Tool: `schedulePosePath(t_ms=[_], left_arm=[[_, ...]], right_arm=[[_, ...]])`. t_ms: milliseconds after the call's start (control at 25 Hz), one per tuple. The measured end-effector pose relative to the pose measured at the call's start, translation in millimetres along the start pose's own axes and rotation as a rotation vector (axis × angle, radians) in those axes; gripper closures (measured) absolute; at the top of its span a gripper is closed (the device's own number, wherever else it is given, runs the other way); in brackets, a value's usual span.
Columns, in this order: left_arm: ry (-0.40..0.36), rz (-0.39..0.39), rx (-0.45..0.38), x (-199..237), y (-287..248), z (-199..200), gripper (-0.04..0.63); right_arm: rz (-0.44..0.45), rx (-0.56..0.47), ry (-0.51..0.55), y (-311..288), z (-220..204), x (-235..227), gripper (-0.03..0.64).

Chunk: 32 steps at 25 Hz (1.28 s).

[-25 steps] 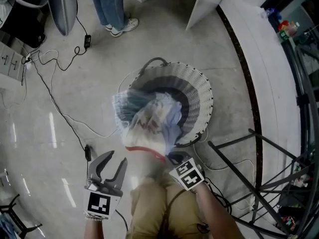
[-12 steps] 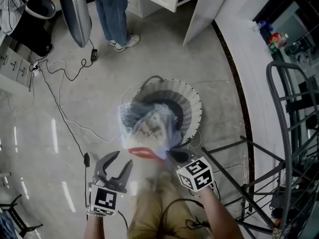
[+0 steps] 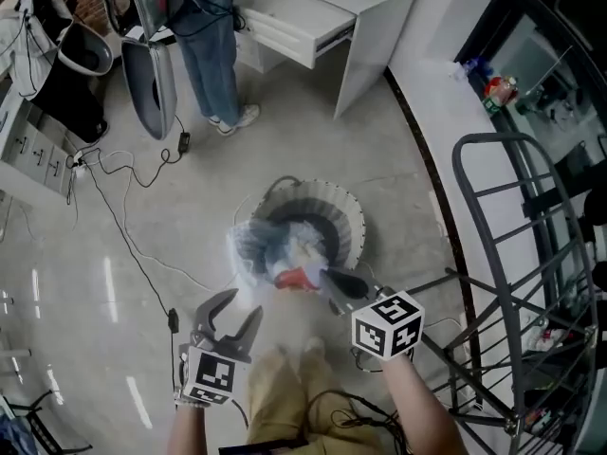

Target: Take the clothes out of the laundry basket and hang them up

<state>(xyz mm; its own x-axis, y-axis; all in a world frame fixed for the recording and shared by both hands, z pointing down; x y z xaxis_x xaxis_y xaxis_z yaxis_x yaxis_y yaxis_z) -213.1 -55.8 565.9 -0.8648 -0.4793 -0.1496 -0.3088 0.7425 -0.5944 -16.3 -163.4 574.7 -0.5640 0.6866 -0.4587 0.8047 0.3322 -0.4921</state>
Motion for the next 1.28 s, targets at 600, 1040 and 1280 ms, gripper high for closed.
schedulePosePath(t_ms=[600, 1040, 1280], left_arm=[[-0.263, -0.225, -0.088, 5.2, 40.9, 87.8, 0.385], [-0.423, -0.388, -0.179, -23.2, 36.2, 127.8, 0.363], [-0.543, -0.569, -0.239, -75.0, 32.5, 144.9, 0.371]], right_arm=[[-0.186, -0.430, 0.052, 156.6, 138.9, 116.0, 0.609], [-0.303, -0.691, 0.150, 258.5, 172.4, 210.6, 0.609], [-0.430, -0.818, 0.138, 314.2, 153.7, 244.0, 0.609]])
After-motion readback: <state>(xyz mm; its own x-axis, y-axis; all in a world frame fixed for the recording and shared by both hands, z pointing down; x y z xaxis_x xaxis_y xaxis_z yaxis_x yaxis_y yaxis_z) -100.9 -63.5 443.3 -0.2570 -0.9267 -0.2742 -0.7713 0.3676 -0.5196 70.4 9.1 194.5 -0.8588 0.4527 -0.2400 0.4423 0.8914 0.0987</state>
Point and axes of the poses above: the fingertips, and each gripper's own axes: y backward along the fingers, x to its left, z out of its top, the point moved 8 cm from there along y, backward along the fingers, and after that the axes turned 4 degrees about x, right-handed, at the moved point
